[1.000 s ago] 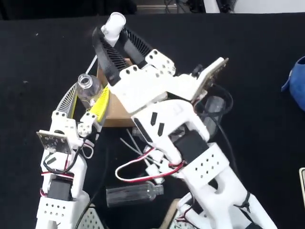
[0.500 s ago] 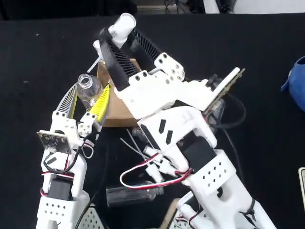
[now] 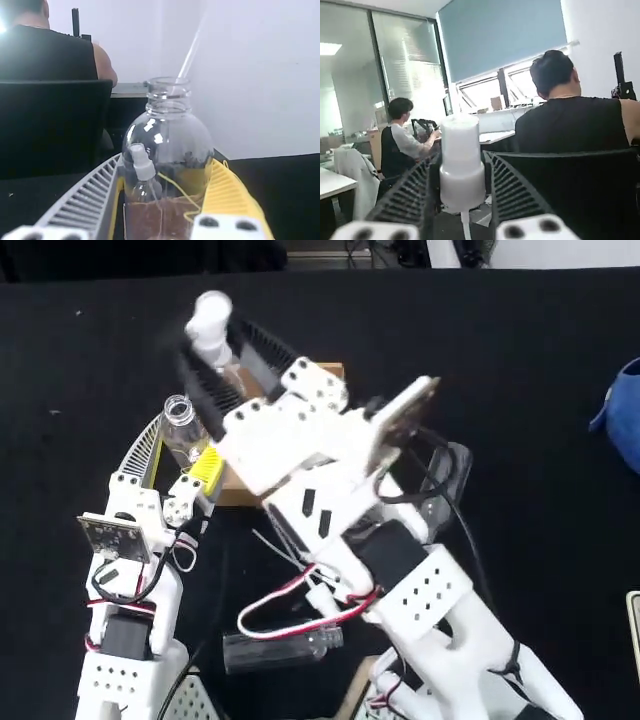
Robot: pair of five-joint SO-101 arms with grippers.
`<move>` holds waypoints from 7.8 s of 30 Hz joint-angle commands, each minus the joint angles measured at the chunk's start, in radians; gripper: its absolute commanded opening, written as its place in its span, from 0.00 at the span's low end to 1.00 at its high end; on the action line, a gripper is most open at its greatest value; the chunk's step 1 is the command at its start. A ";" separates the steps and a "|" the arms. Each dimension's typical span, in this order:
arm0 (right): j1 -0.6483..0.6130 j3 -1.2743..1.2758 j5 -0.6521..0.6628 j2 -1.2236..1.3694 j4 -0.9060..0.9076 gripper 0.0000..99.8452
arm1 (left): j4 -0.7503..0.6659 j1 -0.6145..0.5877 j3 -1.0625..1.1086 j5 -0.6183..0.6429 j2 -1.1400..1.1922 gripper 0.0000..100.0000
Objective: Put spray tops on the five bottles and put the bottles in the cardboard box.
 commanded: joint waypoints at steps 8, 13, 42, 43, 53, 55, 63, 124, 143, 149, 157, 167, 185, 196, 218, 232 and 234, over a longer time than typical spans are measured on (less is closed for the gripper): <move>-0.037 -0.041 0.040 -0.079 0.023 0.01 | -0.026 -0.004 0.021 -0.012 -0.009 0.03; -0.038 -0.001 0.038 -0.165 0.015 0.01 | -0.026 -0.004 0.021 -0.012 -0.009 0.03; -0.040 0.056 0.044 -0.030 -0.097 0.01 | -0.026 -0.004 0.021 -0.012 -0.009 0.03; -0.040 0.053 0.044 -0.016 -0.074 0.01 | -0.026 -0.004 0.021 -0.012 -0.009 0.03; -0.040 -0.323 0.043 0.185 0.528 0.02 | -0.026 -0.004 0.021 -0.012 -0.009 0.03; -0.040 -0.381 0.044 0.219 0.609 0.08 | -0.026 -0.004 0.021 -0.012 -0.009 0.03; -0.060 -0.430 0.038 0.240 0.730 0.34 | -0.026 -0.004 0.021 -0.012 -0.009 0.03; 0.798 0.581 0.229 -0.036 0.440 0.06 | -0.100 -0.748 0.021 -0.020 0.014 0.03; 0.798 0.599 0.235 -0.039 0.434 0.06 | -0.961 -0.773 -0.088 -0.021 0.994 0.03; 0.798 0.601 0.236 -0.039 0.434 0.06 | -1.076 -0.817 -0.196 -0.021 1.238 0.03; 0.798 0.601 0.236 -0.039 0.434 0.06 | -1.240 -0.921 -0.306 -0.021 1.525 0.03; 0.798 0.601 0.236 -0.039 0.434 0.06 | -1.471 -1.043 -0.447 -0.021 1.923 0.03; 0.798 0.601 0.236 -0.039 0.434 0.06 | -1.788 -1.122 -0.700 -0.095 2.490 0.03; 0.798 0.601 0.236 -0.039 0.433 0.06 | -1.786 -1.122 -0.699 -0.091 2.498 0.31; 0.798 0.601 0.236 -0.039 0.433 0.06 | -1.745 -1.141 -0.599 -0.089 2.257 0.41; 0.798 0.602 0.236 -0.039 0.433 0.06 | -1.370 -1.164 -0.722 -0.089 2.165 0.41; 0.798 0.602 0.236 -0.039 0.433 0.06 | -1.370 -1.159 -0.722 -0.089 2.165 0.41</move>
